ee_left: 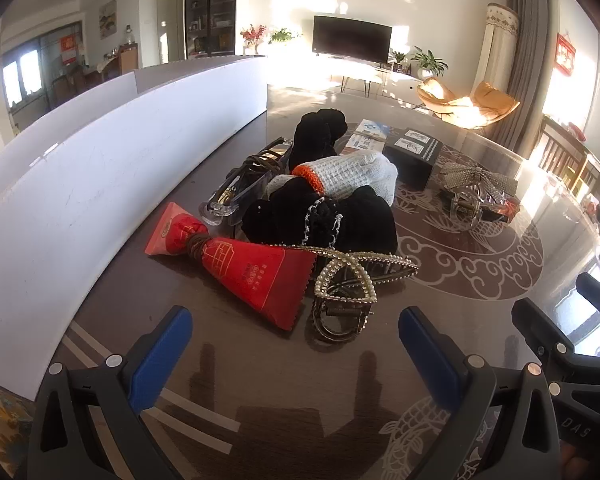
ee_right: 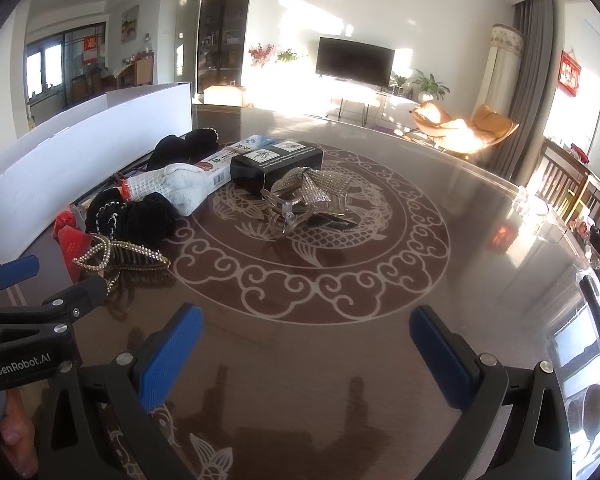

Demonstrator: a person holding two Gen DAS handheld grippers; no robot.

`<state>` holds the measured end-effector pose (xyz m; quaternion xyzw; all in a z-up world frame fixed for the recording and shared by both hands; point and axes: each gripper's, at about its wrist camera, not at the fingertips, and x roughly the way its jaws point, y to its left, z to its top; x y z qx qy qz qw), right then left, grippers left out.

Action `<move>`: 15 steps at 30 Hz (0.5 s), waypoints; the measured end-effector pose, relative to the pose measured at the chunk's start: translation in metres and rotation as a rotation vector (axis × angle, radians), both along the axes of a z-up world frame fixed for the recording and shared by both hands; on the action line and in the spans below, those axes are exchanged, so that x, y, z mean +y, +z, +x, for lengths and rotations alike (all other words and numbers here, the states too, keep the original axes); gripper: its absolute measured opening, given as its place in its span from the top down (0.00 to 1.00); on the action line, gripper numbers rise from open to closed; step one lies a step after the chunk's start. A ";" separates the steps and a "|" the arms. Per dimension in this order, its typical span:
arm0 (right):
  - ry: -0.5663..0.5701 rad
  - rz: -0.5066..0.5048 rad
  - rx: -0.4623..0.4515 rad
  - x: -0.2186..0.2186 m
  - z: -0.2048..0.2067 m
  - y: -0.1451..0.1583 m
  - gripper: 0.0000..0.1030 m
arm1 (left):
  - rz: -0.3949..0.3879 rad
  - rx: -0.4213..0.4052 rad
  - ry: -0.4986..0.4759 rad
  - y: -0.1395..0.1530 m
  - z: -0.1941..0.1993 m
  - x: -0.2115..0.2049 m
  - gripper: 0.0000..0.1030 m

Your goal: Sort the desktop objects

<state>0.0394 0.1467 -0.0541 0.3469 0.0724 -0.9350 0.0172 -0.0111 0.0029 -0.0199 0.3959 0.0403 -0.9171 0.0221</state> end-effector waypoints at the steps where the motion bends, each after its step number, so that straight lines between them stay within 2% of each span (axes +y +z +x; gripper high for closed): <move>1: 0.001 -0.001 -0.001 0.000 0.000 0.000 0.00 | 0.002 -0.001 0.001 0.000 0.000 0.000 0.00; 15: 0.001 0.001 -0.008 -0.001 -0.001 -0.002 0.00 | 0.002 -0.007 -0.002 -0.003 -0.001 0.001 0.00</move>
